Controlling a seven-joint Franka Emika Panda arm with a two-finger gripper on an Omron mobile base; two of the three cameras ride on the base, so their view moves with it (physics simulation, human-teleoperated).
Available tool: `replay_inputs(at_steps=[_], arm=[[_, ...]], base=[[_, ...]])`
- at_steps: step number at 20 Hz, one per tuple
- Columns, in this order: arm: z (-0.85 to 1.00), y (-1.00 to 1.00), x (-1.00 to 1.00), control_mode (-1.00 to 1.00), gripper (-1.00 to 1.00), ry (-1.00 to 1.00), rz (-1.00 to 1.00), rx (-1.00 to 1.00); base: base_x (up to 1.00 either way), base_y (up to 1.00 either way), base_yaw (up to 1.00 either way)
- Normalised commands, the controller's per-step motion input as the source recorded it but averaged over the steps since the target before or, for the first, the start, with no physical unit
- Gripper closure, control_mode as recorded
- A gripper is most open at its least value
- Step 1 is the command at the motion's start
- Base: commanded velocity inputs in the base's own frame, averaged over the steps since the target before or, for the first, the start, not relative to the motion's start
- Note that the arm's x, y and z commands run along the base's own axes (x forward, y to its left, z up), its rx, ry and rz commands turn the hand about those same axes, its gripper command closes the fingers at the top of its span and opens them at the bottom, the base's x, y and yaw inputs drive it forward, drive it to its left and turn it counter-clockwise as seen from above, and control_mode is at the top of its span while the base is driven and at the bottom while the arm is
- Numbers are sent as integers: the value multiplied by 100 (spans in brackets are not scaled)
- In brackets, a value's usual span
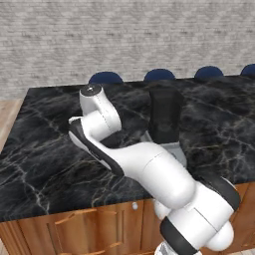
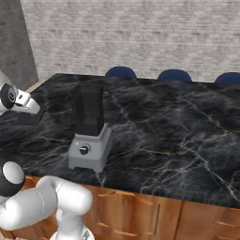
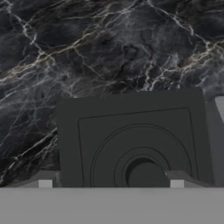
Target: Close the lid blender by securely placing the lid on top.
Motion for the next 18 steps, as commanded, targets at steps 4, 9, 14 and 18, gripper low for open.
replay_inputs(at_steps=[4,9,14,18], arm=[[69,-36,-3,-100,100,-13,0,0],[89,-33,-18,-100,100,-12,0,0],[83,-31,-17,-100,100,-8,0,0],[50,-34,0,-100,100,-5,0,0]], base=[[0,0,0],[0,0,0],[0,0,0],[0,0,0]])
